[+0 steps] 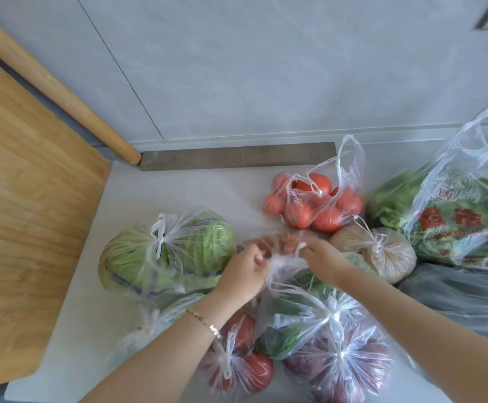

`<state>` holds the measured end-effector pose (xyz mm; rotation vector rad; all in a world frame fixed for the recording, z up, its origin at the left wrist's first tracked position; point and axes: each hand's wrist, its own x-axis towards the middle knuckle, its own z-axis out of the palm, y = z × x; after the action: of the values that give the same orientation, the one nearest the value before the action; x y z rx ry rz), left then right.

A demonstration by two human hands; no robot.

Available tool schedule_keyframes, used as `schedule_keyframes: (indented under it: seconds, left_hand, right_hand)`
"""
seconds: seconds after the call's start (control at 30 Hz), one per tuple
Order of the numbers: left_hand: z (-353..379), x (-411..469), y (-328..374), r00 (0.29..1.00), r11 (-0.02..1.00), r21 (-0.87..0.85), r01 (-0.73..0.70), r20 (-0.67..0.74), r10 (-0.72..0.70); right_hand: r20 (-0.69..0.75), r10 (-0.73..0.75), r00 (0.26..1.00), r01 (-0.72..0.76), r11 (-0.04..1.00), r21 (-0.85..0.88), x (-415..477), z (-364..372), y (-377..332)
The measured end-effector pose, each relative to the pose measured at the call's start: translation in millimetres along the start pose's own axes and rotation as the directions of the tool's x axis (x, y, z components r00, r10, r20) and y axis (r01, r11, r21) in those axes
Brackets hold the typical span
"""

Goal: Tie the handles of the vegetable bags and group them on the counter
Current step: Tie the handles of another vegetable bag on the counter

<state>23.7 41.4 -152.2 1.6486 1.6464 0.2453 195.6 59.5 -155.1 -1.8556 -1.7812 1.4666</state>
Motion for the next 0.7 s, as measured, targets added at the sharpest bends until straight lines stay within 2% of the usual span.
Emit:
schedule_keyframes:
  seconds: [0.03,0.07,0.1,0.13,0.17,0.2,0.23,0.27,0.3,0.33,0.37,0.4,0.47,0.57,0.63,0.7]
  left_hand:
    - [-8.5,-1.2,7.0,0.993,0.962,-0.26,0.081,-0.061,-0.1]
    - [-17.5,-1.6,15.2,0.977,0.808,-0.577,0.118,-0.08,-0.2]
    - [-26.9,-1.0,21.8,0.963,0.526,-0.845,0.097,-0.054,-0.263]
    - [-35.6,1.2,25.9,0.967,0.212,-0.976,0.043,-0.013,-0.256]
    - [-42.6,3.5,29.3,0.975,-0.023,-1.0,-0.003,0.002,-0.223]
    - [-47.1,5.9,32.0,0.981,-0.108,-0.994,-0.026,-0.004,-0.196]
    - [-47.0,8.2,33.5,0.985,-0.067,-0.997,-0.03,-0.018,-0.173]
    - [-44.9,9.6,34.9,0.986,0.074,-0.997,-0.036,-0.048,-0.157]
    - [-40.4,10.3,34.0,0.986,0.306,-0.95,-0.056,-0.101,-0.131]
    - [-35.7,11.2,30.3,0.984,0.563,-0.821,-0.094,-0.163,-0.074]
    - [-31.9,13.0,23.8,0.979,0.757,-0.64,-0.131,-0.206,-0.004]
    - [-30.5,15.4,16.6,0.975,0.873,-0.461,-0.157,-0.213,0.063]
    - [-32.7,18.3,7.2,0.972,0.957,-0.225,-0.184,-0.188,0.143]
    - [-31.9,15.8,2.8,0.973,0.981,-0.096,-0.166,-0.178,0.148]
    - [-30.5,12.8,8.0,0.98,0.98,-0.162,-0.113,-0.18,0.083]
    - [-31.4,11.6,16.6,0.989,0.924,-0.371,-0.093,-0.143,0.042]
  right_hand:
    - [-0.078,0.039,0.996,-0.021,0.975,0.219,-4.2,-8.9,-5.8]
    - [-0.101,0.059,0.993,-0.008,0.895,0.446,-8.6,-19.0,-11.1]
    - [-0.1,0.042,0.994,0.037,0.739,0.673,-11.5,-28.0,-14.8]
    - [-0.087,0.01,0.996,0.069,0.512,0.856,-13.8,-34.6,-19.5]
    - [-0.076,-0.026,0.997,0.08,0.302,0.95,-15.2,-38.4,-23.7]
    - [-0.061,-0.053,0.997,0.07,0.179,0.981,-14.0,-39.1,-27.4]
    - [-0.048,-0.047,0.998,0.055,0.155,0.986,-12.0,-36.9,-29.5]
    - [-0.039,-0.018,0.999,0.042,0.178,0.983,-7.8,-32.8,-30.3]
    - [-0.036,0.015,0.999,0.032,0.222,0.974,-4.3,-29.6,-30.4]
    - [-0.037,0.059,0.998,0.019,0.267,0.964,-0.3,-27.5,-28.8]
    - [-0.047,0.109,0.993,0.01,0.317,0.948,2.3,-26.9,-26.6]
    - [-0.065,0.164,0.984,-0.001,0.369,0.929,4.7,-26.5,-21.7]
    - [-0.105,0.273,0.956,-0.03,0.449,0.893,6.7,-26.0,-11.3]
    - [-0.158,0.381,0.911,-0.063,0.506,0.86,6.4,-23.2,-6.8]
    - [-0.177,0.36,0.916,-0.046,0.531,0.846,3.7,-27.4,-15.8]
    - [-0.148,0.252,0.956,-0.004,0.519,0.855,0.9,-33.6,-33.1]
